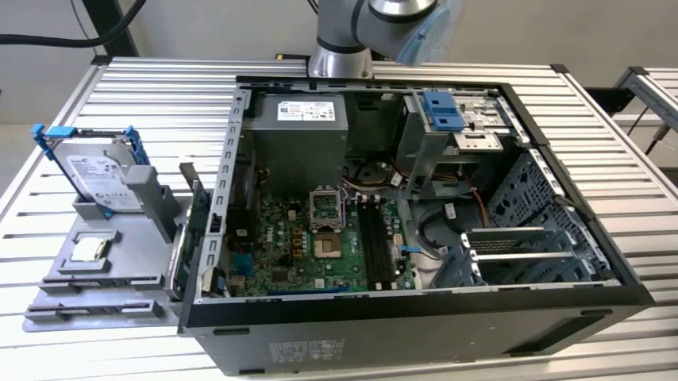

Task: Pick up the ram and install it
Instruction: 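Pick up the ram and move it above insertion slot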

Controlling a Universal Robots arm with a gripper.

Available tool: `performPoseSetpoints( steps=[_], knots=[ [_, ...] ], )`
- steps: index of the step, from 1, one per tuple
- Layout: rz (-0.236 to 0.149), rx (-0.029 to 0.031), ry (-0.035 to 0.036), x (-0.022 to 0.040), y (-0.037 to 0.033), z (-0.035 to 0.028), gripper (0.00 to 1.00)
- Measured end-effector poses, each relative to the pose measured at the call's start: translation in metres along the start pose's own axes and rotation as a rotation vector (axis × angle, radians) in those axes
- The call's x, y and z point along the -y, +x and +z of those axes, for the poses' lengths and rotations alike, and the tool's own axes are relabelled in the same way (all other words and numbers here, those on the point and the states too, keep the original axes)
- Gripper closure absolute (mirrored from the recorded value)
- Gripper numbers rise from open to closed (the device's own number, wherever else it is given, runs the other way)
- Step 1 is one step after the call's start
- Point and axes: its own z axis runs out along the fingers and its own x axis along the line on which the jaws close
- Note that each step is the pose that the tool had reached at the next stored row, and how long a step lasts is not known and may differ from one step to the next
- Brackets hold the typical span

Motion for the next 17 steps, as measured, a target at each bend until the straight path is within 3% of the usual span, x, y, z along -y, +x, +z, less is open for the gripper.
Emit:
performPoseSetpoints(
  steps=[17],
  knots=[
    [-0.180, -0.0092, 0.0003, 0.0000, 0.0000, -0.0007, 1.00]
  ],
)
